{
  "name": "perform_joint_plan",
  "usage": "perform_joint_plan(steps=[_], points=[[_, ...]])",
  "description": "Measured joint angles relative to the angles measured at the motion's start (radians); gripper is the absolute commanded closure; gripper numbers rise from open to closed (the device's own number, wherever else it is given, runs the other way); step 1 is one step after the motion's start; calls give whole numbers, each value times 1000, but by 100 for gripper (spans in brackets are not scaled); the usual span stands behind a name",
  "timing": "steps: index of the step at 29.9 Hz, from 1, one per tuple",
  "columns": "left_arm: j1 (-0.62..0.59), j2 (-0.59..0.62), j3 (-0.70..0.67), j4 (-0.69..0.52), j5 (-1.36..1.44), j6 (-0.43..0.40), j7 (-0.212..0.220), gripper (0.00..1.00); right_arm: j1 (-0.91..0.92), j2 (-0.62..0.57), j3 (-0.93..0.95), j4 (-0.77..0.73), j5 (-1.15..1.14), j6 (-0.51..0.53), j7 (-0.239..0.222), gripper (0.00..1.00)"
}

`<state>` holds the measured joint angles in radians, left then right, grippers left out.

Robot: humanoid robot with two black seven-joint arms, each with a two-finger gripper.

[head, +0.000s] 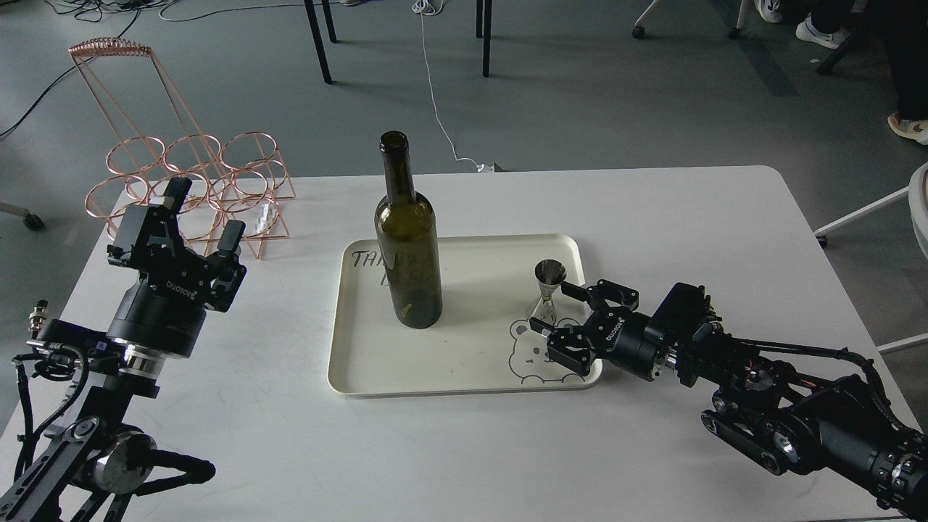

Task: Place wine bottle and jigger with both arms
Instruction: 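Grasp the metal jigger with the right gripper, then lift the jigger off the tray with the right gripper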

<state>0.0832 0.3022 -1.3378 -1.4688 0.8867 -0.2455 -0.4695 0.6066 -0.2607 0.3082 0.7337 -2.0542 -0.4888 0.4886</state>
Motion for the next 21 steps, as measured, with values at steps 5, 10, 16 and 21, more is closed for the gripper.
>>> perform_joint_plan(steps=[5, 10, 16, 21], points=[[1, 0, 0, -2, 0, 0, 0, 2, 20, 26, 0, -24, 0, 0, 0, 39], [1, 0, 0, -2, 0, 0, 0, 2, 38, 34, 1, -38, 0, 0, 0, 69], [1, 0, 0, -2, 0, 0, 0, 2, 43, 34, 1, -39, 0, 0, 0, 87], [1, 0, 0, -2, 0, 0, 0, 2, 43, 25, 1, -31, 2, 0, 0, 92]])
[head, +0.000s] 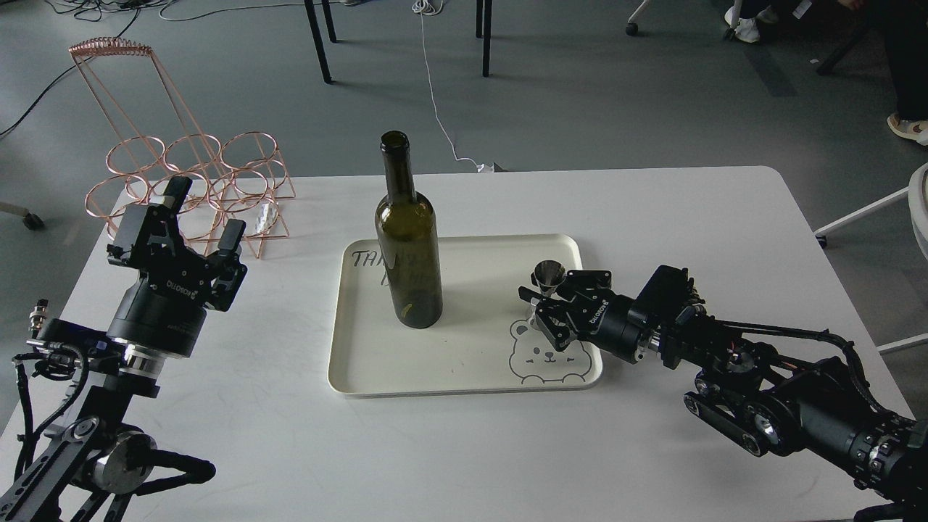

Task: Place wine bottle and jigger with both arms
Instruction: 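Lift the jigger off the tray with the right gripper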

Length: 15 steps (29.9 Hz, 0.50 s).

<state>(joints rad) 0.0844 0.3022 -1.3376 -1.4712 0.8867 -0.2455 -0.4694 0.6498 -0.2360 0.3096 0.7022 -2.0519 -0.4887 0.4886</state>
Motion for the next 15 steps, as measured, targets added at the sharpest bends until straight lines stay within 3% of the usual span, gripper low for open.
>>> perform_joint_plan(steps=[15], points=[[-2, 2, -1, 0, 0, -2, 2, 2, 1, -104, 129, 99, 30, 0, 0, 91]])
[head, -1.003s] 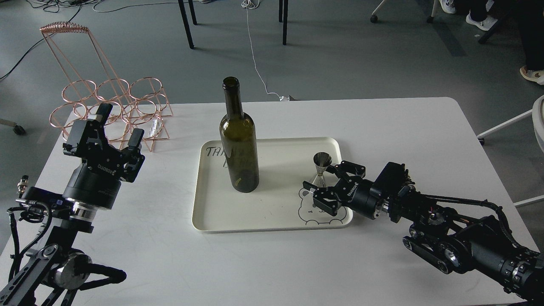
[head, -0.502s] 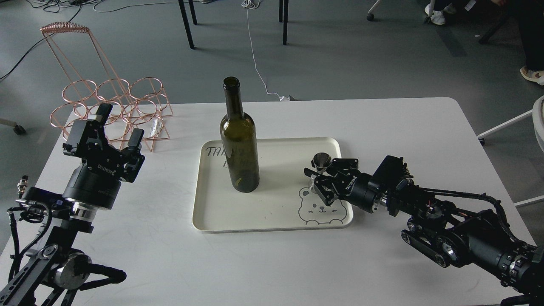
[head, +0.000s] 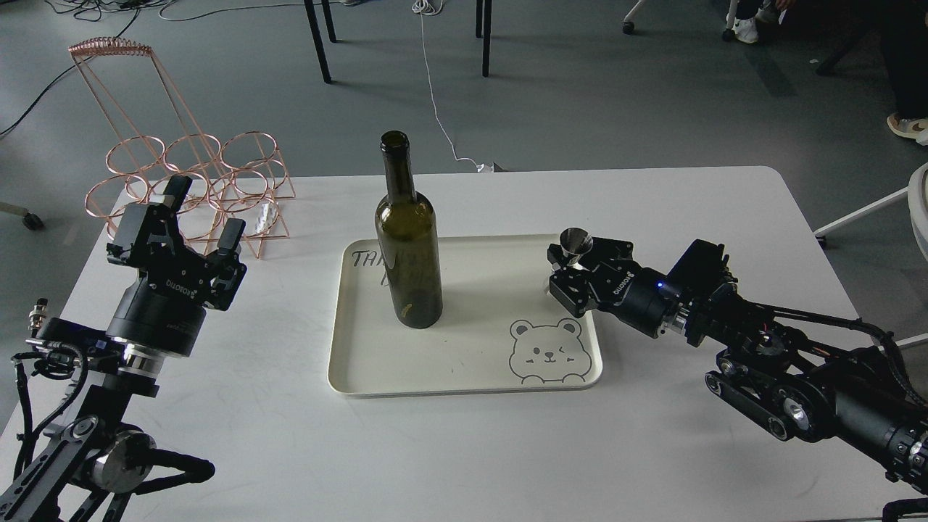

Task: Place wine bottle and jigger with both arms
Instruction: 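Lift the jigger off the tray with the right gripper, then lower the jigger onto the table beside the tray and release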

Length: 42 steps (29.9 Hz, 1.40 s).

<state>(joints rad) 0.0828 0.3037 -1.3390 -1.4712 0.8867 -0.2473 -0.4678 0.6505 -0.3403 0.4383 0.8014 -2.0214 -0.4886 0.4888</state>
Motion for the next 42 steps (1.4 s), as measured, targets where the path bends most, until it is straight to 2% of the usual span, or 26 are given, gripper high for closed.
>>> perform_joint_plan(steps=[7, 15, 27, 37, 42], points=[[0, -3, 2, 0, 0, 0, 0, 2, -16, -97, 44, -32, 166, 0, 0, 91], [0, -4, 6, 0, 0, -1, 2, 2, -69, -138, 40, -127, 325, 0, 0, 91], [-2, -6, 8, 0, 0, -1, 2, 2, -106, -126, 20, -250, 337, 0, 0, 90], [-1, -7, 9, 0, 0, -1, 2, 2, -107, -123, 17, -257, 337, 0, 0, 84], [-1, -8, 11, 0, 0, -1, 2, 2, -112, -120, 16, -257, 337, 0, 0, 84]])
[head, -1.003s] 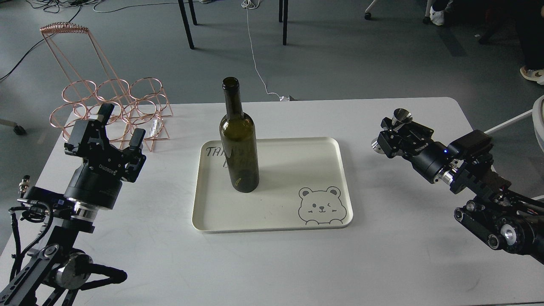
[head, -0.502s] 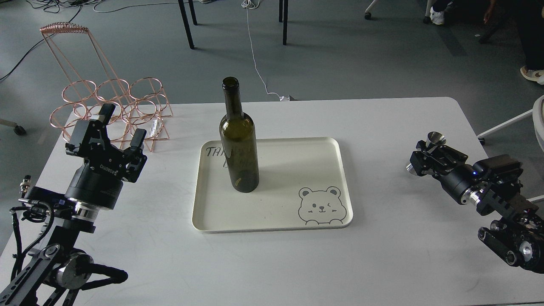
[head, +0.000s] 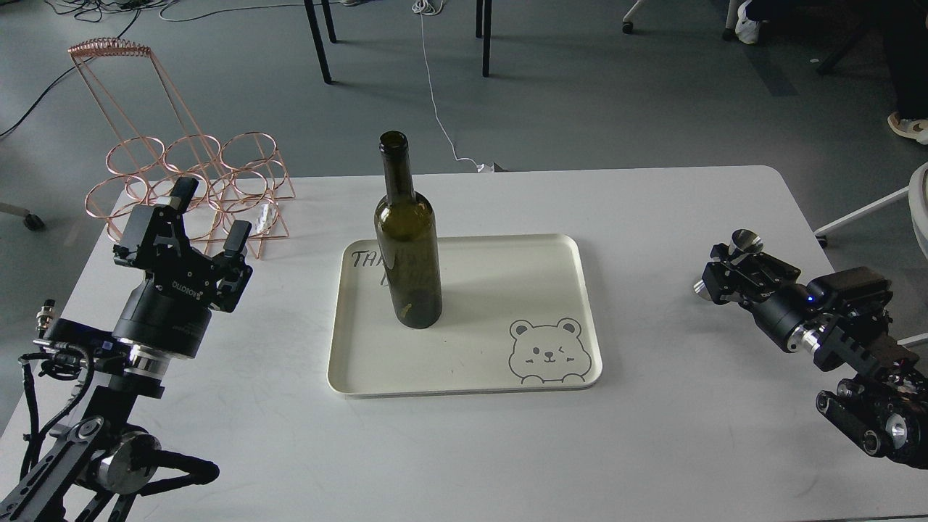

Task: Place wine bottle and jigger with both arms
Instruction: 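Lower the jigger onto the table beside the tray and release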

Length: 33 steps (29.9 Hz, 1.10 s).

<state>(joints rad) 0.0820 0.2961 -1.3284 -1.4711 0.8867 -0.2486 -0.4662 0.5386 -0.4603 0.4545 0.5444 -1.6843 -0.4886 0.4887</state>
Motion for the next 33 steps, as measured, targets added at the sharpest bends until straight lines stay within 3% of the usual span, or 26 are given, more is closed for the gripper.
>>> perform_joint_plan(steps=[6, 11, 14, 15, 24, 33], points=[[0, 0, 1, 0, 0, 0, 0, 2, -1, 3, -26, 0, 0, 0, 0, 76], [0, 0, 1, 0, 0, 0, 0, 2, 0, 3, -37, 0, 2, 0, 0, 60], [0, 0, 1, 0, 0, 0, 0, 2, 0, 3, -40, 4, 5, 0, 0, 30], [0, 0, 1, 0, 0, 0, 0, 2, 0, 3, -40, 6, 6, 0, 0, 25], [-2, -1, 0, 0, 0, -1, 0, 2, -13, -26, -42, 36, 7, 0, 0, 13], [-2, -4, 0, 0, 0, -2, 0, 2, -85, -197, -42, 220, 6, 0, 0, 6]])
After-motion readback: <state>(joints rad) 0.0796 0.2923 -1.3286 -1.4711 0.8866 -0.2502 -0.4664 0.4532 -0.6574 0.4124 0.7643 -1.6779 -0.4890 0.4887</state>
